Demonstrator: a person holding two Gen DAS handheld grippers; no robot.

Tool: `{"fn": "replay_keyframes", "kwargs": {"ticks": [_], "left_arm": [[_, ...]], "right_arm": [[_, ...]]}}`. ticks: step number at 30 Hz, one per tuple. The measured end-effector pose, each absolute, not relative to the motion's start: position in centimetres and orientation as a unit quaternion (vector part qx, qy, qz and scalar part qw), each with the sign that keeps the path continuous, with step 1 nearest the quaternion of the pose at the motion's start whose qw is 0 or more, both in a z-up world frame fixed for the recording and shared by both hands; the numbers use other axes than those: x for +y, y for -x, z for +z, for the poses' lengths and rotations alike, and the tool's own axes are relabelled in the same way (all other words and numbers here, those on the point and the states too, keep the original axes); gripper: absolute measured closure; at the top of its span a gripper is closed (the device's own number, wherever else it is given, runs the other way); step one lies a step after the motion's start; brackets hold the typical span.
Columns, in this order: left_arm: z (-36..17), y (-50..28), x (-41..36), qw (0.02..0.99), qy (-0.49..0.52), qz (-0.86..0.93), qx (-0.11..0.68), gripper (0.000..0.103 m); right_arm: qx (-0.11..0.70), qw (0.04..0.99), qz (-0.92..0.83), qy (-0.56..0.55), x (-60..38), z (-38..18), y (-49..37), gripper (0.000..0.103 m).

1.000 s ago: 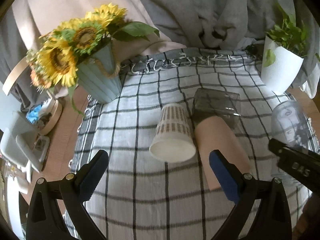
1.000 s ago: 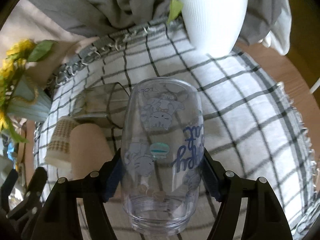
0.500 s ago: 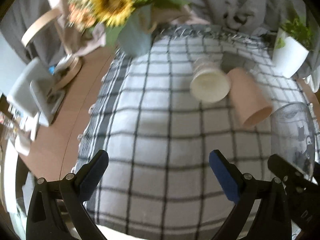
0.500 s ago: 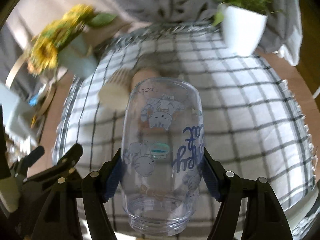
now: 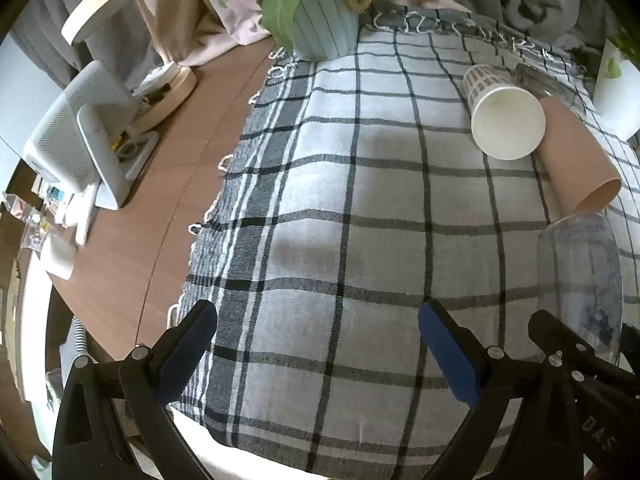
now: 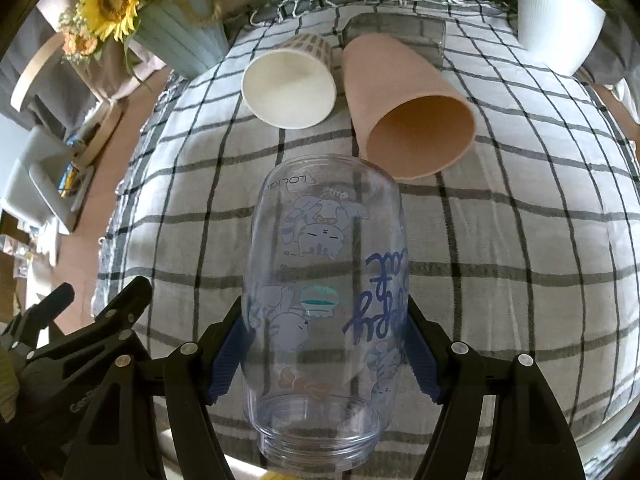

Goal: Flip cup upside down
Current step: 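Lift the clear cup with the right gripper and rotate it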

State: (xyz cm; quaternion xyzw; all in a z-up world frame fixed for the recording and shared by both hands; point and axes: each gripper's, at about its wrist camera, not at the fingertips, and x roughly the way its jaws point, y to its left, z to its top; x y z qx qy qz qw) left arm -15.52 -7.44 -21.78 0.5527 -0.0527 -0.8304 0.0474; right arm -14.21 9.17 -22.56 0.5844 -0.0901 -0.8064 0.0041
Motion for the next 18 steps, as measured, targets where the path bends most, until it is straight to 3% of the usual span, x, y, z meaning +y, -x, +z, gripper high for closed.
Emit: {"fn": "replay_keyframes", "kwargs": {"ticks": [8, 10, 18], "left_arm": [[-22.4, 16.0, -7.4, 0.041, -0.561, -0.825, -0.056, 0.000], [-22.0, 16.0, -7.4, 0.039, -0.560, -0.826, -0.056, 0.001], [-18.0, 15.7, -4.6, -0.049, -0.554, -0.830, -0.029, 0.001]], "right_arm": [[-0.094, -0.001, -0.797, -0.596, 9.6, -23.0, 14.3, 0.031], [-0.103, 0.001, -0.796, -0.597, 9.9, -22.5, 14.1, 0.025], [-0.124, -0.045, -0.853, -0.504, 12.8, -14.3, 10.9, 0.017]]}}
